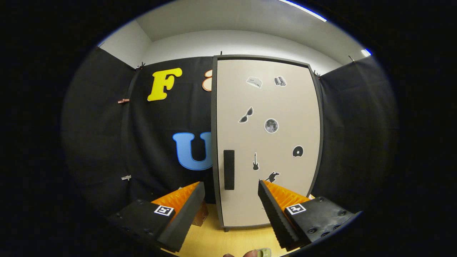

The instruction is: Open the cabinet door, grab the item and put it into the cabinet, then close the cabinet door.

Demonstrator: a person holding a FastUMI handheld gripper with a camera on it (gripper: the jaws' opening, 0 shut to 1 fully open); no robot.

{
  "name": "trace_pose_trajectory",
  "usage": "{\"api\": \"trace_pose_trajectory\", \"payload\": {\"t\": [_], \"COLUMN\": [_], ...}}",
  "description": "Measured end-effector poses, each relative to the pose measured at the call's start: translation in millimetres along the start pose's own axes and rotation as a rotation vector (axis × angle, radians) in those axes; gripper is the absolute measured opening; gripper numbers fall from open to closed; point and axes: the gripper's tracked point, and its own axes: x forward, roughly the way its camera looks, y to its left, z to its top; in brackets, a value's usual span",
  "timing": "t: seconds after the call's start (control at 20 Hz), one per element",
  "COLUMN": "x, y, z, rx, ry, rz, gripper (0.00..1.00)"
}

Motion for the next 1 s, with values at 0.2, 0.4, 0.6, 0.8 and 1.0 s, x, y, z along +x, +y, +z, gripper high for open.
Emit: {"api": "trace_pose_trajectory", "payload": {"t": [0.2,0.4,0.6,0.8,1.0], "x": [35.7,77.6,119.6,151.1,168.2], "y": [3.4,6.3,3.5,2.6,8.5], "z": [-9.8,-11.1,-18.2,-35.4,-43.9], "rx": [-0.020,-0.023,-0.001,0.010,-0.008], "ry": [0.009,-0.020,-0.019,0.019,0.024], "rz": [-0.003,0.001,-0.007,-0.015,0.003], "gripper": [0.98,0.98,0.98,0.98,0.81]}}
